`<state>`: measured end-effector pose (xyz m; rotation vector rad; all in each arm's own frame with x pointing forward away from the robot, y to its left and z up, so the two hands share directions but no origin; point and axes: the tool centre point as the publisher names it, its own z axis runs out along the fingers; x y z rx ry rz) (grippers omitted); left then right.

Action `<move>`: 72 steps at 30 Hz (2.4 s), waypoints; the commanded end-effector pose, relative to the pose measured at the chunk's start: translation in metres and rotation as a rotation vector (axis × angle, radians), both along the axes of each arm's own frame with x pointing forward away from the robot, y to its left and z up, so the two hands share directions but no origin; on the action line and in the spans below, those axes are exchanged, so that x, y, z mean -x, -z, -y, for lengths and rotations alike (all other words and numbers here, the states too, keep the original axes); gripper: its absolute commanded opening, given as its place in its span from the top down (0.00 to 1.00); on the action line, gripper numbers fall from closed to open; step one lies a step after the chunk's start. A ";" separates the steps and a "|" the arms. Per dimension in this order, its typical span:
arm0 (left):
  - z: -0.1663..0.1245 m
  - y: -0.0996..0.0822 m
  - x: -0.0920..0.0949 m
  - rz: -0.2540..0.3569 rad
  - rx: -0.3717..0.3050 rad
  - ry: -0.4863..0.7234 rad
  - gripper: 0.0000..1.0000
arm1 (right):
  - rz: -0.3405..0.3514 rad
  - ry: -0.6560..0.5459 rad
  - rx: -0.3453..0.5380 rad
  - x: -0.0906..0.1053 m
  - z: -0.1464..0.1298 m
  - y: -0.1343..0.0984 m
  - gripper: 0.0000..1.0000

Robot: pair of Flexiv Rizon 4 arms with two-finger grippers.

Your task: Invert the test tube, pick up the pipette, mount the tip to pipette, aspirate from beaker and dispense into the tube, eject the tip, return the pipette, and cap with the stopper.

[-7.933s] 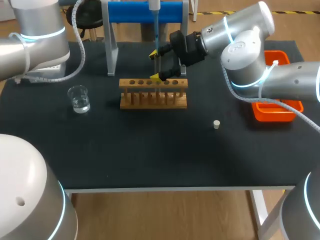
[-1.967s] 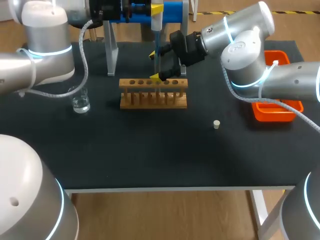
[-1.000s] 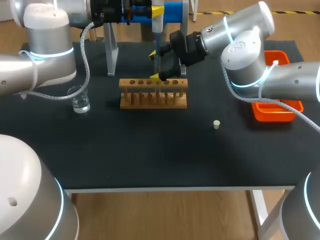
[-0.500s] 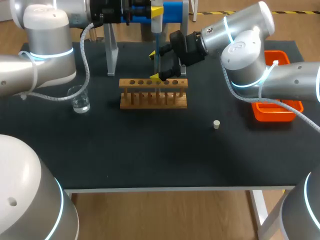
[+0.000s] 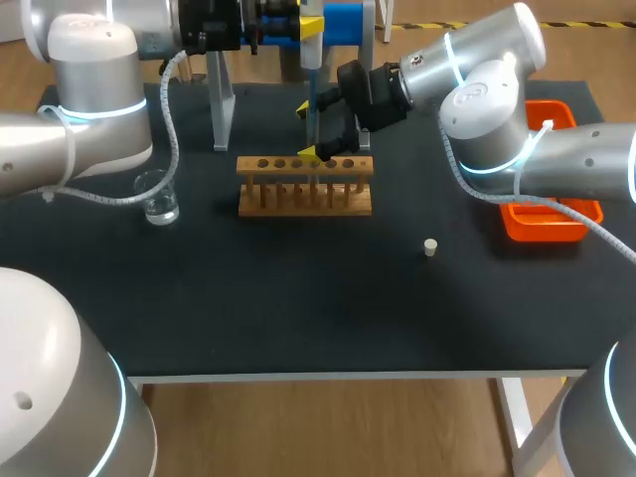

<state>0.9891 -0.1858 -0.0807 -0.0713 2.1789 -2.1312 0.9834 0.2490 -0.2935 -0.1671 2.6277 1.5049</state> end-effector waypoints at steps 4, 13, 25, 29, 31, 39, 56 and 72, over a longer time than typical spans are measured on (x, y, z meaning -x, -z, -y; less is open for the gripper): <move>0.001 0.000 0.000 0.001 -0.007 -0.005 1.00 | -0.002 -0.002 0.002 -0.001 0.000 -0.001 0.00; 0.001 0.000 0.000 0.000 -0.009 -0.006 1.00 | -0.002 -0.002 0.002 -0.001 0.000 -0.001 0.00; 0.001 0.000 0.000 0.000 -0.009 -0.006 1.00 | 0.011 0.005 -0.016 0.000 0.013 -0.009 0.00; 0.001 0.000 0.000 0.000 -0.009 -0.006 1.00 | 0.034 0.017 -0.049 0.003 0.038 -0.025 0.00; 0.001 0.000 0.000 0.000 -0.009 -0.006 1.00 | 0.047 0.019 -0.061 0.005 0.051 -0.033 0.00; 0.001 0.000 0.000 0.000 -0.009 -0.006 1.00 | 0.077 0.036 -0.121 0.013 0.099 -0.065 0.00; 0.001 0.000 0.000 0.000 -0.009 -0.006 1.00 | 0.090 0.066 -0.317 0.017 0.152 -0.144 0.00; 0.001 0.000 0.000 0.000 -0.009 -0.006 1.00 | 0.016 0.069 -0.447 0.017 0.157 -0.222 0.00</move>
